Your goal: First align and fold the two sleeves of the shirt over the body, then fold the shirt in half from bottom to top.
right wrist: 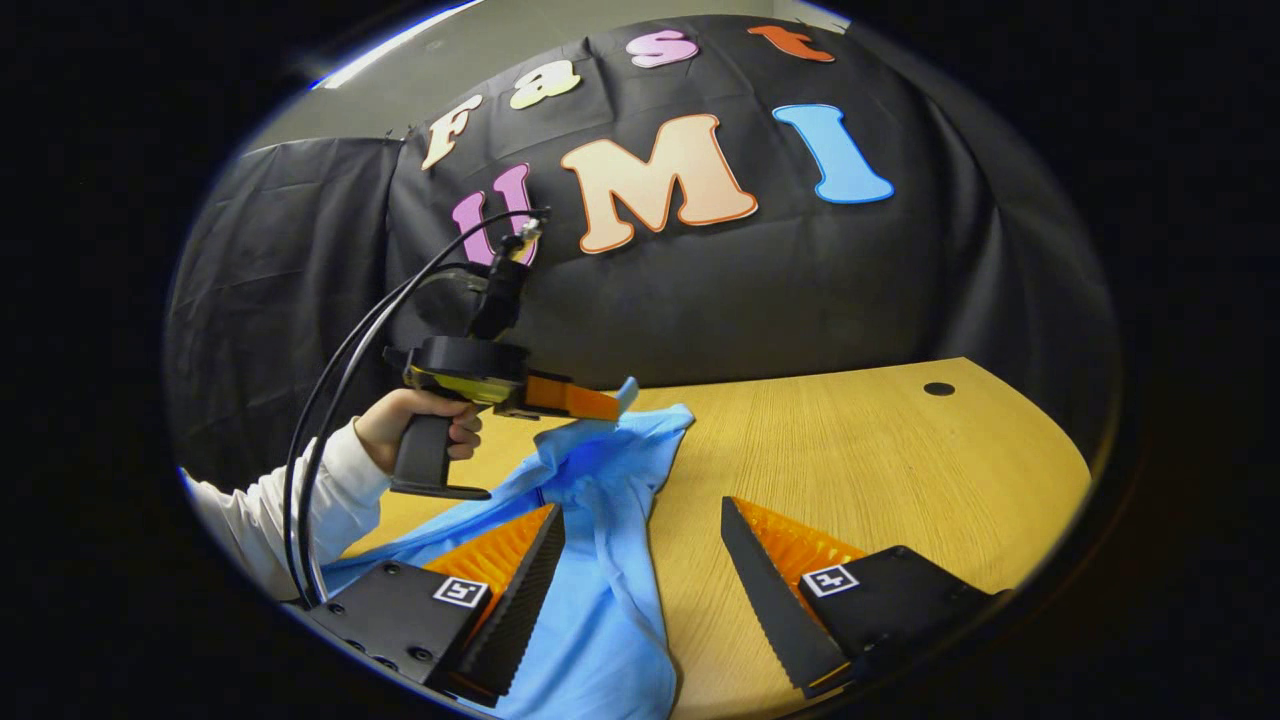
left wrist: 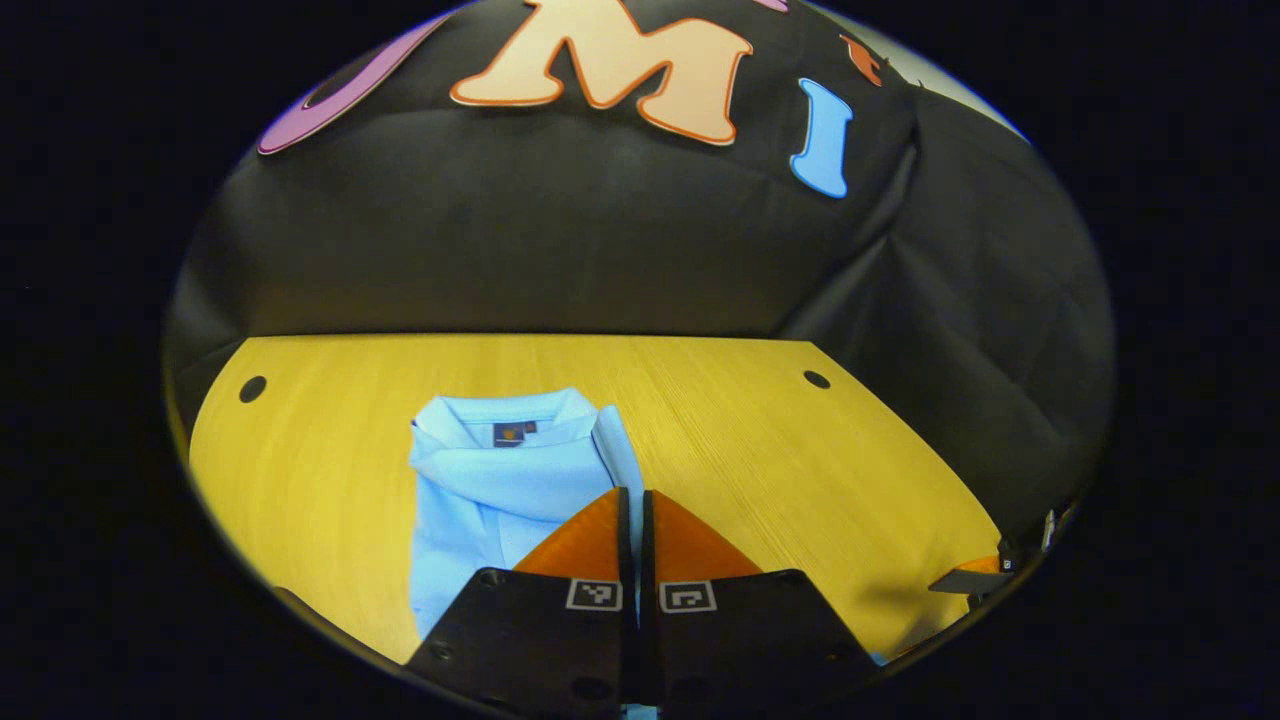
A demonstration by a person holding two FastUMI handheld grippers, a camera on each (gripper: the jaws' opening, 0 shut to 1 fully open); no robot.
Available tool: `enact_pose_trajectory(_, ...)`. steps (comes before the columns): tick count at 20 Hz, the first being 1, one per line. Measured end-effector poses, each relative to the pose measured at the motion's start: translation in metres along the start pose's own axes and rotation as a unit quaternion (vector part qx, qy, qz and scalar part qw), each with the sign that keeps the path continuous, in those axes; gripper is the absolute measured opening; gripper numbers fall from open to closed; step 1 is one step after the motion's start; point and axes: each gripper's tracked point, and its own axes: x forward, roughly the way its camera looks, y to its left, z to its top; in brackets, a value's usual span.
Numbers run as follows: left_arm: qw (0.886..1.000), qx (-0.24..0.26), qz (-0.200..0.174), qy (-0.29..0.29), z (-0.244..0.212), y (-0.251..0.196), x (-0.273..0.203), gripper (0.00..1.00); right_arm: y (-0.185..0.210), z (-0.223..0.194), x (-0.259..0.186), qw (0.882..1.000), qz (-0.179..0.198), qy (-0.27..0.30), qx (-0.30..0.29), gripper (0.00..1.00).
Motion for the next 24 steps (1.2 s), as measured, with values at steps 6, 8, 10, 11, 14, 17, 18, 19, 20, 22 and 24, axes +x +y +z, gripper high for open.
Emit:
enact_pose_trajectory(6,0.998,0.047,0.014,0.027,-0.024,-0.015,0.023,0.03,-0.006,0.004,-0.001,1.0,-0.002,-0.005,-0.004,0.97)
enact_pose_trajectory(8,0.999,0.046,0.004,0.024,-0.025,-0.023,0.022,0.22,-0.008,0.006,-0.004,1.0,-0.006,-0.01,-0.005,0.98)
enact_pose_trajectory(10,0.999,0.049,0.014,0.019,-0.021,-0.02,0.014,0.52,-0.009,0.012,-0.007,1.0,-0.009,-0.018,-0.008,0.98)
enact_pose_trajectory(11,0.998,0.054,0.027,0.013,-0.017,-0.013,0.008,0.62,-0.009,0.014,-0.009,1.0,-0.01,-0.021,-0.008,0.98)
enact_pose_trajectory(14,0.996,0.065,0.055,-0.011,-0.009,0.003,-0.02,0.76,-0.008,0.017,-0.013,1.0,-0.01,-0.026,-0.01,0.98)
enact_pose_trajectory(17,0.994,0.072,0.079,-0.027,-0.011,0.022,-0.061,0.95,-0.004,0.012,-0.017,1.0,-0.011,-0.02,-0.016,0.98)
enact_pose_trajectory(18,0.994,0.07,0.083,-0.029,-0.017,0.027,-0.079,0.95,0.0,0.009,-0.021,1.0,-0.009,-0.018,-0.018,0.98)
enact_pose_trajectory(19,0.994,0.065,0.085,-0.029,-0.023,0.03,-0.093,0.95,0.006,0.007,-0.026,1.0,-0.005,-0.016,-0.019,0.98)
enact_pose_trajectory(20,0.994,0.062,0.082,-0.029,-0.031,0.033,-0.111,0.94,0.011,0.006,-0.032,1.0,-0.001,-0.016,-0.019,0.98)
enact_pose_trajectory(22,0.994,0.06,0.09,-0.023,-0.05,0.043,-0.144,0.95,0.021,0.002,-0.045,1.0,0.005,-0.017,-0.021,0.98)
enact_pose_trajectory(24,0.994,0.045,0.099,-0.015,-0.074,0.053,-0.181,0.94,0.028,-0.007,-0.059,1.0,0.006,-0.009,-0.026,0.98)
